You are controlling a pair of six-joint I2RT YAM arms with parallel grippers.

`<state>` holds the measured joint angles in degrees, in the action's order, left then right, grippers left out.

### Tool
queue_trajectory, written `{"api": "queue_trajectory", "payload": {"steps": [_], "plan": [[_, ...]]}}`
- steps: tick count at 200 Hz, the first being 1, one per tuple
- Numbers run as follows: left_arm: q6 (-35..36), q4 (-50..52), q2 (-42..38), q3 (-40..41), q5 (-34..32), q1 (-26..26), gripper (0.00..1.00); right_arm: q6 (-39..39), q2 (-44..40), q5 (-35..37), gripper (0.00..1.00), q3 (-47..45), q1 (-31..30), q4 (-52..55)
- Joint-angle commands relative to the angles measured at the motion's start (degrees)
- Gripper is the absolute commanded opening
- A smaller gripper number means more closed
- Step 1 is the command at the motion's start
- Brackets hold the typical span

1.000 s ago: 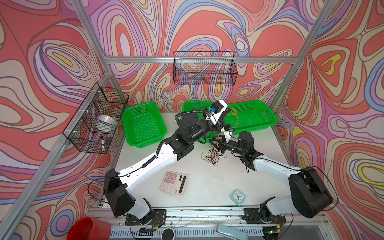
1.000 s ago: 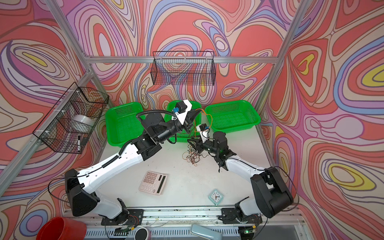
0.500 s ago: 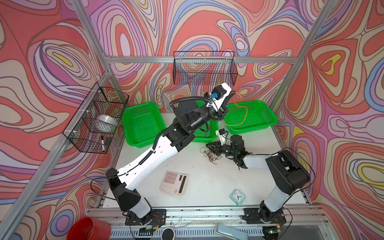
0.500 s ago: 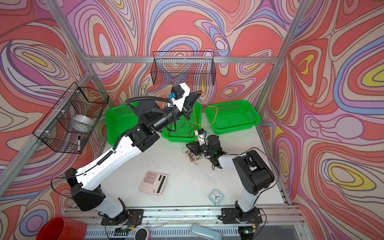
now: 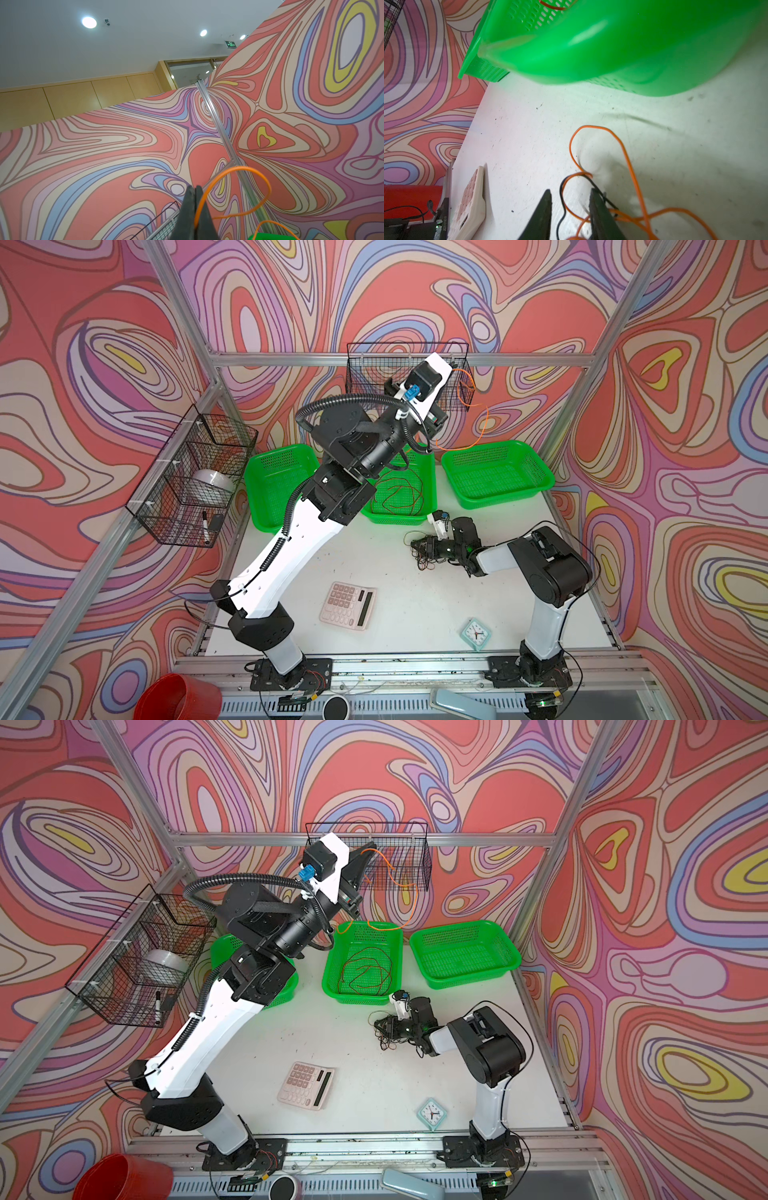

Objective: Untangle and sort cables by color
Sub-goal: Untie the cable, then move the container to the top-right of the table.

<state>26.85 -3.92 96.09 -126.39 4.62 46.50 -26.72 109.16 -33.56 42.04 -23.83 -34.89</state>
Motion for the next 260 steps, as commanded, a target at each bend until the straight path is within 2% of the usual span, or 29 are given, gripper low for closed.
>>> {"api": "queue_trajectory", "payload": {"steps": [1, 22, 53, 85, 108, 140, 169, 188, 218, 260], "plan": [[1.5, 7.0, 0.5, -0.3, -4.6, -2.7, 0.00, 1.2, -3.0, 0.9, 0.41, 0.1, -0.1, 3.0], [-2.6, 12.2, -0.9, 3.1, -7.4, -7.3, 0.00, 3.5, -6.9, 0.7, 0.51, 2.0, -0.1, 7.5], [-10.5, 13.5, -5.4, 16.1, -10.7, -15.1, 0.00, 7.6, -11.6, -2.1, 0.62, 6.9, 0.0, 16.8], [-17.4, 13.7, -9.1, 27.5, -14.0, -23.0, 0.00, 9.6, -15.0, -2.4, 0.66, 10.3, -0.1, 21.7], [-20.9, 13.0, -11.1, 32.6, -14.8, -28.3, 0.00, 10.8, -16.6, -2.0, 0.67, 12.0, 0.0, 24.3], [-21.9, 13.0, -11.6, 35.2, -16.6, -33.6, 0.00, 11.5, -16.6, -2.1, 0.68, 12.9, 0.0, 26.1], [-19.0, 12.4, -10.7, 35.2, -19.8, -36.2, 0.00, 10.7, -15.6, -2.9, 0.68, 12.7, 0.0, 26.0], [-19.8, 13.0, -9.0, 35.3, -20.9, -38.7, 0.00, 10.0, -15.3, -3.4, 0.68, 12.5, 0.0, 25.5], [-20.5, 10.7, -4.1, 37.9, -21.5, -42.2, 0.00, 10.0, -15.5, -3.3, 0.68, 12.1, 0.0, 25.6], [-25.5, 10.8, 5.5, 37.6, -23.0, -44.6, 0.00, 11.4, -16.5, -2.8, 0.68, 12.4, 0.0, 28.1]]}}
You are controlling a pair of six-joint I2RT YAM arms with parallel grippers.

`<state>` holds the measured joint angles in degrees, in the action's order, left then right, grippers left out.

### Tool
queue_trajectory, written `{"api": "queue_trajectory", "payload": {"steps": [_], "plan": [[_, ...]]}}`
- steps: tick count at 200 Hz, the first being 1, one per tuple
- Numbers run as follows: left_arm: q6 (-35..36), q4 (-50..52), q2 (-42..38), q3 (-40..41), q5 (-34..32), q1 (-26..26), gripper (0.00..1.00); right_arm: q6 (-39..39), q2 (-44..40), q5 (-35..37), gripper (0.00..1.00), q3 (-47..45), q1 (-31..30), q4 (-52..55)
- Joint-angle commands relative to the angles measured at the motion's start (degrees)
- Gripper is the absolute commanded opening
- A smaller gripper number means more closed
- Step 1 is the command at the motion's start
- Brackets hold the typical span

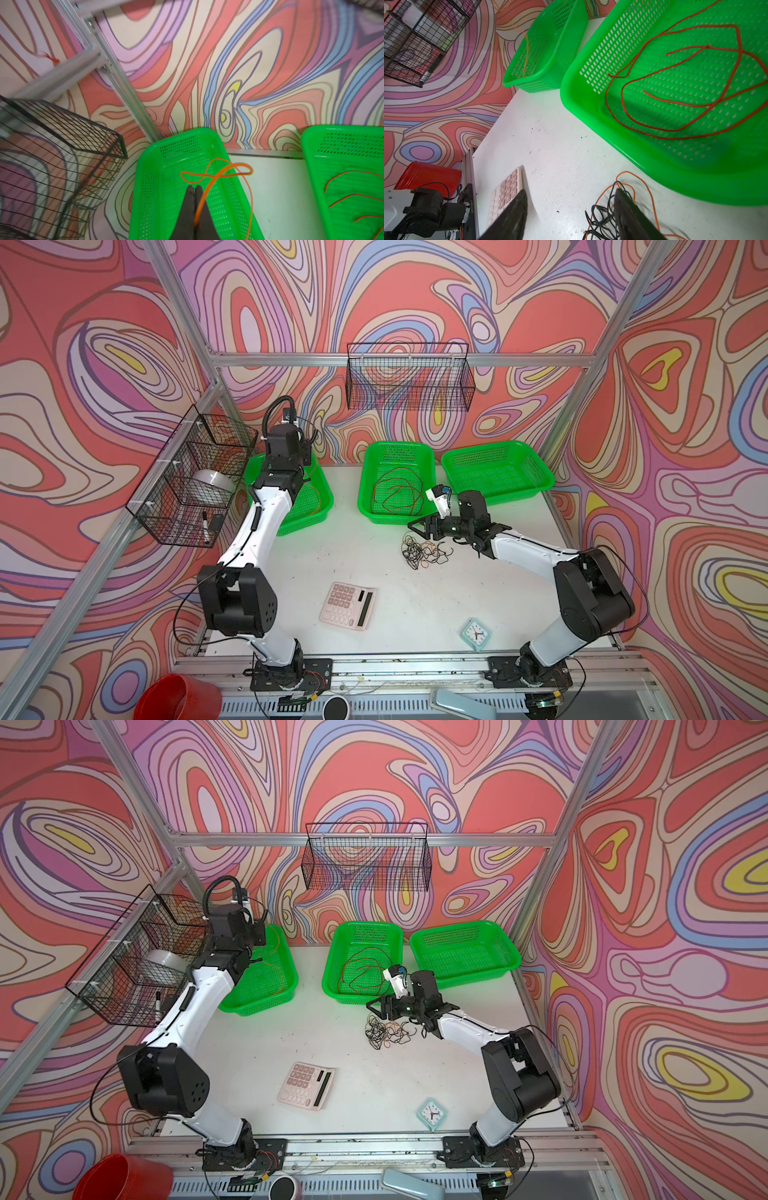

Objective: Untangle and sort cables by color
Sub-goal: Move the container to the top-right of the table.

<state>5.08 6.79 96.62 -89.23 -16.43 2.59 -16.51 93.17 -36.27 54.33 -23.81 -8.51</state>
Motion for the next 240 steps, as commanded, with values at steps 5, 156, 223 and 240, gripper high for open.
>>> {"api": "queue_trajectory", "payload": {"steps": [5, 156, 223, 240], "plan": [[-4.1, 0.5, 6.2, 0.0, -2.3, -0.9, 0.00, 1.3, -0.7, 0.1, 0.68, 0.1, -0.1, 1.8], [-8.2, 31.7, 34.2, -22.0, 21.7, -0.7, 0.00, 3.5, -8.5, 9.2, 0.68, -3.0, 0.0, 5.3], [1.6, 27.9, 25.1, -6.6, 30.3, 6.0, 0.00, 4.9, -7.3, 9.3, 0.69, -1.5, 0.0, 5.7], [2.6, 27.9, 23.2, -3.7, 32.1, 6.8, 0.00, 5.0, -7.2, 9.8, 0.69, -1.6, 0.1, 5.6]]}}
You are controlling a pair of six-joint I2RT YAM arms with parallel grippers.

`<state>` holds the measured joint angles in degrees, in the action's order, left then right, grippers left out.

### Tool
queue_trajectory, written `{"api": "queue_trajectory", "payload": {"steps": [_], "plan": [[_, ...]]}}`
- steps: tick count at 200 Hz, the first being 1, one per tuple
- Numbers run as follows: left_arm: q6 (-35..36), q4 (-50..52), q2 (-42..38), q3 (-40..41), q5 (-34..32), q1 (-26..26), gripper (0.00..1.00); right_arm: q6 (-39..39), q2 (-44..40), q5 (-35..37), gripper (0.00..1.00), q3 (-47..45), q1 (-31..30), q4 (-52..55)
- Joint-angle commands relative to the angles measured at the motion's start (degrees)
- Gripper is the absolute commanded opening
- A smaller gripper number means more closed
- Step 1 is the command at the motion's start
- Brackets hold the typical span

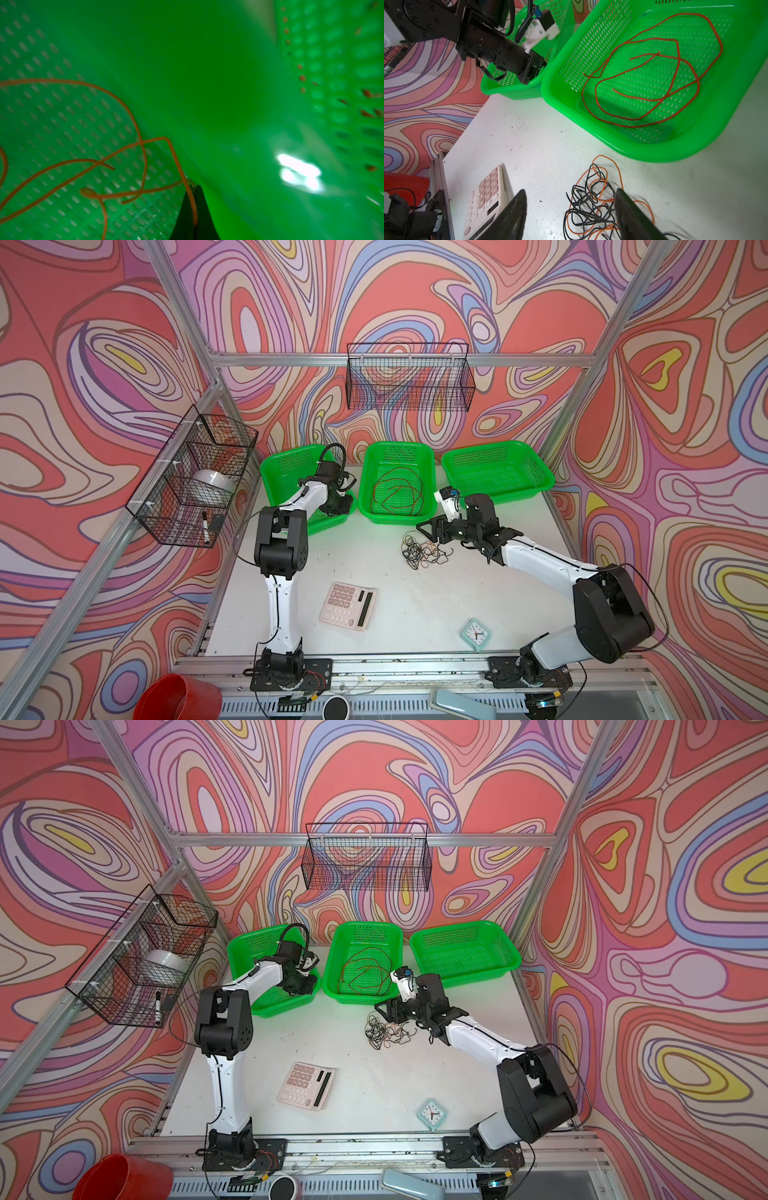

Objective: Untangle and sort cables by color
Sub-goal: Move the container to the top-right of the table, then place the cable into the container.

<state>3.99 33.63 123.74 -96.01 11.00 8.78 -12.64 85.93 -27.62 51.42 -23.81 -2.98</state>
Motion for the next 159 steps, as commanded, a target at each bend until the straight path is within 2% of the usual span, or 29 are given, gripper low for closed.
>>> {"api": "queue_trajectory", "payload": {"steps": [1, 52, 65, 71, 113, 131, 135, 159], "plan": [[3.8, 1.0, -4.0, 3.2, 4.7, 0.6, 0.00, 1.1, 0.1, 1.2, 0.69, 1.3, 0.0, 0.1], [4.2, -0.8, -11.0, 9.8, 3.7, 1.0, 0.00, 2.4, 1.8, 8.1, 0.69, 3.2, 0.3, 5.9], [4.3, -0.8, -12.6, 10.3, 2.6, 1.0, 0.21, 2.0, 2.7, 10.7, 0.69, 3.3, 0.7, 7.8], [3.9, -1.0, -13.5, 10.5, 1.9, 0.9, 0.26, 1.9, 3.0, 11.5, 0.68, 3.3, 1.0, 8.5], [0.9, -7.9, -22.8, 15.2, -1.7, 1.1, 0.54, 3.3, 7.8, 10.8, 0.65, 3.9, 1.4, 12.1], [0.2, -10.3, -26.4, 17.7, -3.9, 1.7, 0.68, 3.4, 10.9, 10.3, 0.63, 5.4, 1.3, 13.3], [0.1, -10.6, -27.1, 18.0, -4.2, 1.9, 0.74, 3.6, 11.8, 10.1, 0.63, 5.7, 1.4, 13.5], [0.6, -11.1, -30.0, 19.3, -7.0, 3.6, 0.77, 4.2, 15.2, 8.4, 0.59, 8.6, 1.3, 15.2]]}}
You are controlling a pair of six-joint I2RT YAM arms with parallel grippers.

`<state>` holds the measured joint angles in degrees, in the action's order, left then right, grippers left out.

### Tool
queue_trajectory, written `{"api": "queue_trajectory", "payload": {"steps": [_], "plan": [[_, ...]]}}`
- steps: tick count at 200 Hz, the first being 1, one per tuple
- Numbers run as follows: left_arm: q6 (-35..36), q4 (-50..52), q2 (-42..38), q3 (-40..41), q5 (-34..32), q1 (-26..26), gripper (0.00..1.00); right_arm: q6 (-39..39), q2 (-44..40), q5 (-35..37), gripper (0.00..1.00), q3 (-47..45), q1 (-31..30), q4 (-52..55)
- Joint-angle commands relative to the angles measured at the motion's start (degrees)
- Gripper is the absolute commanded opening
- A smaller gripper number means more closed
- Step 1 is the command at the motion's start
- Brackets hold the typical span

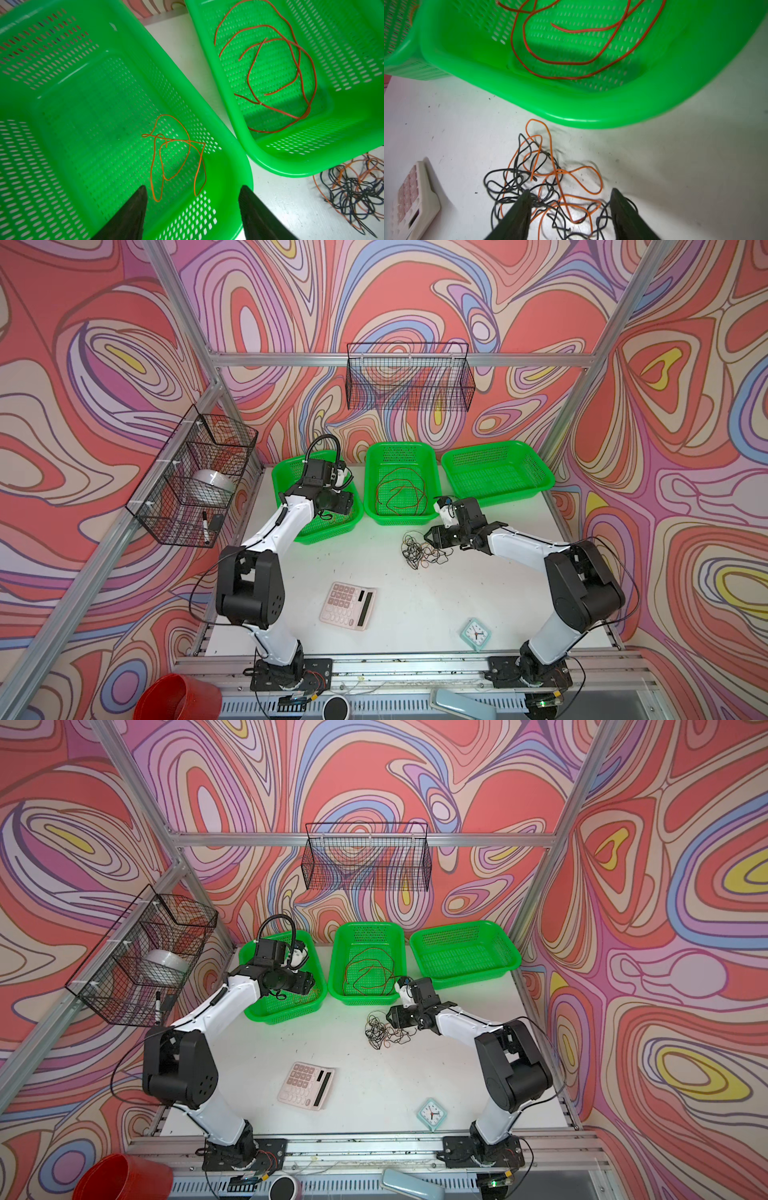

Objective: Untangle and sort cables by color
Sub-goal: Untie the cable.

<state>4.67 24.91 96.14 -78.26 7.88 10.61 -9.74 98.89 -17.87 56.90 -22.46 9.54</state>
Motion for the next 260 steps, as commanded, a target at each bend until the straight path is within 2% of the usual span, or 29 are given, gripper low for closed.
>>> {"api": "queue_trajectory", "payload": {"steps": [1, 30, 69, 79, 82, 85, 90, 98, 121, 148, 164, 221, 260], "plan": [[0.0, -2.4, -2.6, 1.6, -4.1, 1.9, 0.77, 1.3, 2.3, -1.3, 0.59, 3.1, 0.0, 2.7], [2.8, -6.2, -7.1, 4.6, -6.4, 5.4, 0.78, 2.4, 5.7, -1.9, 0.49, 4.2, 0.0, 2.9], [4.1, -12.5, -11.0, 7.4, -3.6, 9.3, 0.78, 4.5, 6.8, -2.1, 0.10, 8.2, 0.0, 6.5], [4.1, -13.2, -11.4, 7.3, -2.9, 10.3, 0.79, 5.0, 4.6, -1.8, 0.07, 8.7, 0.0, 7.1], [4.2, -13.5, -11.5, 7.3, -2.6, 10.7, 0.82, 5.2, 3.6, -1.8, 0.06, 8.7, 0.0, 7.0], [4.2, -13.8, -11.6, 7.4, -2.1, 11.1, 0.84, 5.4, 3.0, -1.8, 0.05, 8.7, 0.0, 6.7], [4.2, -14.5, -11.9, 7.5, -1.1, 11.7, 0.93, 5.7, 0.2, -1.7, 0.05, 8.4, 0.0, 6.0], [4.5, -16.3, -12.3, 8.3, 0.7, 12.7, 1.00, 6.3, -2.9, -1.7, 0.04, 7.8, 0.0, 4.7], [5.4, -23.2, -13.4, 10.6, 6.8, 15.5, 1.00, 8.9, -8.9, -3.3, 0.01, 8.0, 0.0, 3.2], [4.0, -28.2, -12.3, 11.2, 15.7, 17.5, 0.96, 11.8, -11.2, -6.6, 0.01, 10.4, 0.0, 6.0], [3.5, -29.3, -10.8, 10.3, 18.6, 18.6, 0.93, 12.7, -12.1, -8.5, 0.00, 10.9, 0.0, 6.2], [2.8, -31.3, -5.1, 7.2, 20.2, 21.8, 0.81, 15.0, -16.1, -13.0, 0.00, 10.5, 0.0, 4.3], [3.7, -33.1, -3.6, 7.6, 14.4, 22.8, 0.74, 17.2, -17.0, -15.1, 0.00, 10.7, 0.0, 5.9]]}}
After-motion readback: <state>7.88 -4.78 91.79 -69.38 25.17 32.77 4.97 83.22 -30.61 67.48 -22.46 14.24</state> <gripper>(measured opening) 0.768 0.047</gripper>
